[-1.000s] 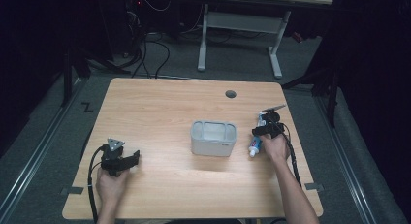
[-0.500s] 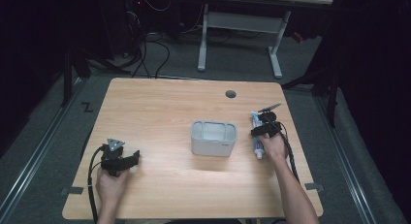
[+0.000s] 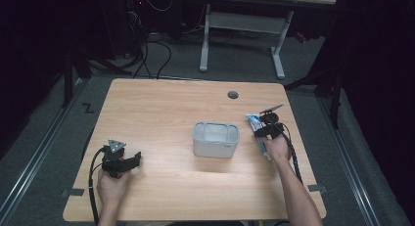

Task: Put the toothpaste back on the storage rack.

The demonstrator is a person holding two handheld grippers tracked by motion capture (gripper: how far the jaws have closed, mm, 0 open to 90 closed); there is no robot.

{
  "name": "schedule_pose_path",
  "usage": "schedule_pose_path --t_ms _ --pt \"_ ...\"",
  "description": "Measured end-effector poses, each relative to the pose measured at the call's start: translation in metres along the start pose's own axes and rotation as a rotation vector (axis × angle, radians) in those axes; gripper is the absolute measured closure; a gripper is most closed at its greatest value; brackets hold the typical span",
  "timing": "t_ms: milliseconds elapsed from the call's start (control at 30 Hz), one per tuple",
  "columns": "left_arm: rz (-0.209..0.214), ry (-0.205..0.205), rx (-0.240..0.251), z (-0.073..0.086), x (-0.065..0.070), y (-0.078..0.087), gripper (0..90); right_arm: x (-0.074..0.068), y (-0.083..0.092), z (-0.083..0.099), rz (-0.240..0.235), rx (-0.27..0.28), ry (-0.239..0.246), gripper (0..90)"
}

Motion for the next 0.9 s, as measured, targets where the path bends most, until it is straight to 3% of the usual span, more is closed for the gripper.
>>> schedule_pose_path --t_ms 267,600,900 --pt "0.001 0.0 0.0 0.0 0.0 0.0 27.2 -0.001 0.005 0.001 -0.047 0.016 0.011 67.4" --pt "0.0 0.002 0.003 0.0 0.0 0.0 27.3 -0.011 0.014 0.002 -0.094 0.05 0.042 68.8" --pt "0.001 0.003 0.002 0.0 0.0 0.0 27.3 -0.016 0.026 0.002 -0.11 0.079 0.065 69.6"
Point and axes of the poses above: each handheld gripper's, and its own axes: y roughly backward along the jaws, z roughly out of its underside, x roughly to its right, the point moved 2 cm from there along -y, roughly forward along the jaws, and after that the axes turned 10 degrees about -z, right-handed, at the moved point
